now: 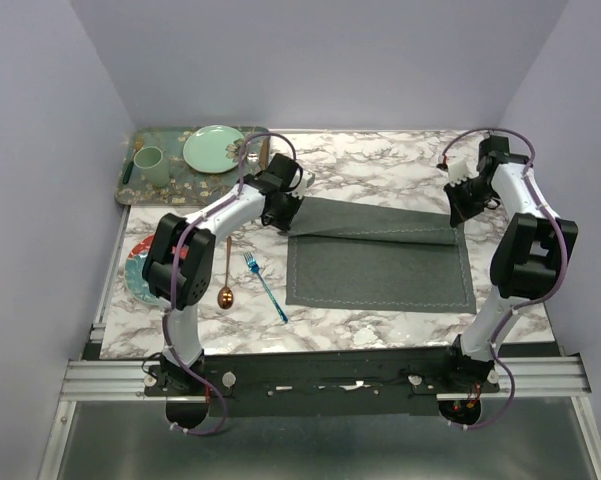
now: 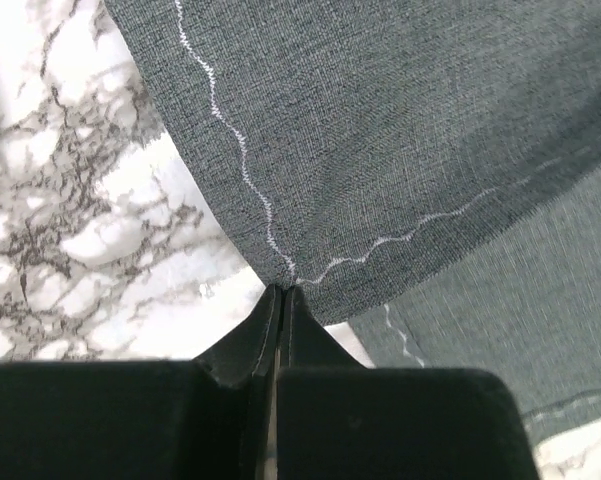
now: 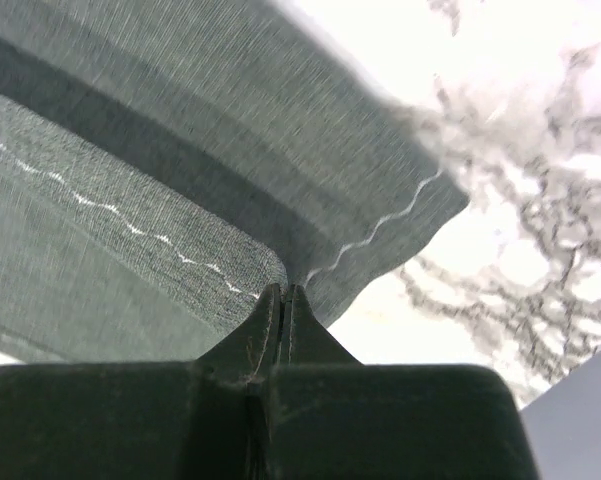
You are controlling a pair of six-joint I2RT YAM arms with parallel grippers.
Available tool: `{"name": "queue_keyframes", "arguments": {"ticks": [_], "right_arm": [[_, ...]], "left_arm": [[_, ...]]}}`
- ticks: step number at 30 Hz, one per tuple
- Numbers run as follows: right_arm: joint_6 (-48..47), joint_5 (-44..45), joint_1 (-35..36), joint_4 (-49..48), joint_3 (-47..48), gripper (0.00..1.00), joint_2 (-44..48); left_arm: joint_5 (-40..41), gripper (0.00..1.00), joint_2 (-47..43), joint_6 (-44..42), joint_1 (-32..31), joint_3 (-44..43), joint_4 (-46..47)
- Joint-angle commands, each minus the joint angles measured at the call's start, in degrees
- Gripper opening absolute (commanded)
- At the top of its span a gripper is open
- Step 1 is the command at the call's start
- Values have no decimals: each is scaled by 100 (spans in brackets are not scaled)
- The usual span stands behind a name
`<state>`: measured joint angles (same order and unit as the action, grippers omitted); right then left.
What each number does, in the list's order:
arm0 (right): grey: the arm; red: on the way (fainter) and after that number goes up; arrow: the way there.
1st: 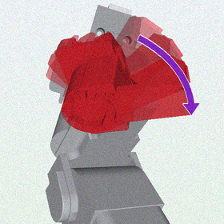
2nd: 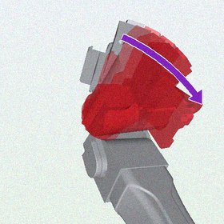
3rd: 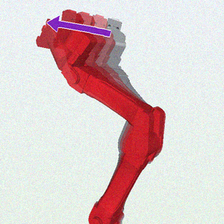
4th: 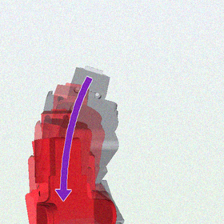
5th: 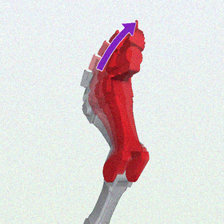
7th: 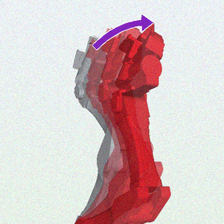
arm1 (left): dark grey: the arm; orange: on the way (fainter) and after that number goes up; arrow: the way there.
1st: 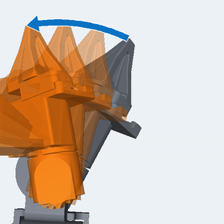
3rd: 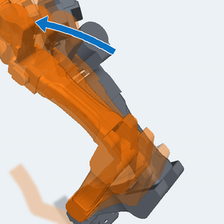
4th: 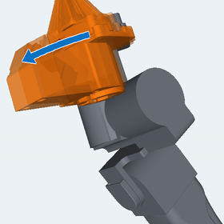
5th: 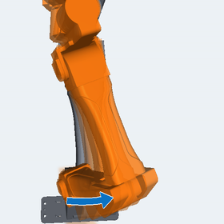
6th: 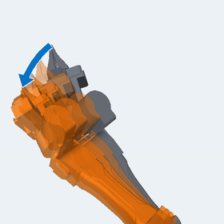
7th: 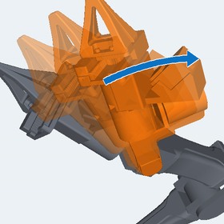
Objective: Fold the napkin into a case and place the utensils inside
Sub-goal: Pick up the flattened napkin from the center of the board, then fold and flatten the napkin at the center of the board.
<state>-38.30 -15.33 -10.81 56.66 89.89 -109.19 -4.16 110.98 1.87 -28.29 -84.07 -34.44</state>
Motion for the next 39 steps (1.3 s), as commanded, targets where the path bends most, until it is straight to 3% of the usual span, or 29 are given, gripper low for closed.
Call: {"name": "queue_keyframes", "arguments": {"ticks": [1,7,11,19,39], "right_arm": [[-546,144,0,117,-585,1,661],[-1196,513,-62,-224,-1912,1,1477],[-1504,847,-141,-708,-2607,1,1673],[-1671,918,-264,-1069,-3056,1,1804],[-1935,795,-440,-929,-3460,1,2173]], "left_arm": [[-295,0,-621,-423,-202,382,-555],[-603,1,-1271,-574,-615,1208,-810],[-340,1,-1386,222,-941,1508,-766],[-190,1,-1316,946,-1170,1921,-468],[-383,1,-1412,964,-1328,2176,-432]]}}
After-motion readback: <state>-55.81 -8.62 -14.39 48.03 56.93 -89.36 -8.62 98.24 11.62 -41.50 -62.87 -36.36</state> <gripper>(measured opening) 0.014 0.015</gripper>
